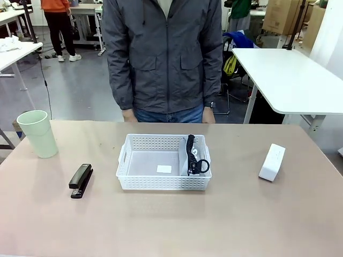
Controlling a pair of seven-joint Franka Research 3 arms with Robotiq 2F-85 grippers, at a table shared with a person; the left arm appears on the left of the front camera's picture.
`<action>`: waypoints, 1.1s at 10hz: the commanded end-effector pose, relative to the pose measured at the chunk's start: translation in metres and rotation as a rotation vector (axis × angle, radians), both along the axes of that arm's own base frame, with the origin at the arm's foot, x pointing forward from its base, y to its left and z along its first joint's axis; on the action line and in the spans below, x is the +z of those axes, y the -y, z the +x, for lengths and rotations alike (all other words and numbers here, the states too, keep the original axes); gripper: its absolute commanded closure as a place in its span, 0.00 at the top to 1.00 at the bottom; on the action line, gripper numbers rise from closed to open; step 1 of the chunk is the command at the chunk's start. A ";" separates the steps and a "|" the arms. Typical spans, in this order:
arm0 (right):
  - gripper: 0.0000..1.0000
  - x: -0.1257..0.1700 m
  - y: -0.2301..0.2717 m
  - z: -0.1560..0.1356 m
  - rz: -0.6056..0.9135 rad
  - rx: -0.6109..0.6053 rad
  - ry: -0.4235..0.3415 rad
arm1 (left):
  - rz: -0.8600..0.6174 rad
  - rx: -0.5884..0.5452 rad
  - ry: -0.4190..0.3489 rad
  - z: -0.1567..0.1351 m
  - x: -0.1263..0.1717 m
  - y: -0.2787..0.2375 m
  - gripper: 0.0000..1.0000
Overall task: Efficiently arrange items inside the basket to fit them all.
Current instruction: Pick up the Digital clock and place it inside the Organizing basket.
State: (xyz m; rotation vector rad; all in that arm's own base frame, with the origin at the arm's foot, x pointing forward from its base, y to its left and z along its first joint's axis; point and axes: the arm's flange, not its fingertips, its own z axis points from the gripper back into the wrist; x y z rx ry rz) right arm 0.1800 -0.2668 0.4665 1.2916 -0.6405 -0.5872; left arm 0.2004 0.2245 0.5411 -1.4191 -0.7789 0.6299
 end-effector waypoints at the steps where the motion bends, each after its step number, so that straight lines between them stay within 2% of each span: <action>1: 1.00 0.002 0.001 0.002 -0.010 0.001 0.032 | 0.015 -0.008 0.010 0.000 0.001 -0.002 1.00; 2: 1.00 0.000 0.000 0.000 0.000 0.000 0.000 | 0.015 -0.008 0.010 0.000 0.001 -0.002 1.00; 3: 1.00 0.013 -0.031 0.016 -0.133 -0.020 -0.100 | 0.015 -0.008 0.010 0.000 0.001 -0.002 1.00; 4: 1.00 0.029 -0.071 0.034 -0.268 0.035 -0.139 | 0.015 -0.008 0.010 0.000 0.001 -0.002 1.00; 6: 1.00 0.040 -0.132 0.066 -0.468 0.098 -0.187 | 0.015 -0.008 0.010 0.000 0.001 -0.002 1.00; 9: 1.00 0.025 -0.226 0.114 -0.773 0.155 -0.292 | 0.015 -0.008 0.010 0.000 0.001 -0.002 1.00; 11: 1.00 0.012 -0.273 0.137 -0.934 0.248 -0.330 | 0.015 -0.008 0.010 0.000 0.001 -0.002 1.00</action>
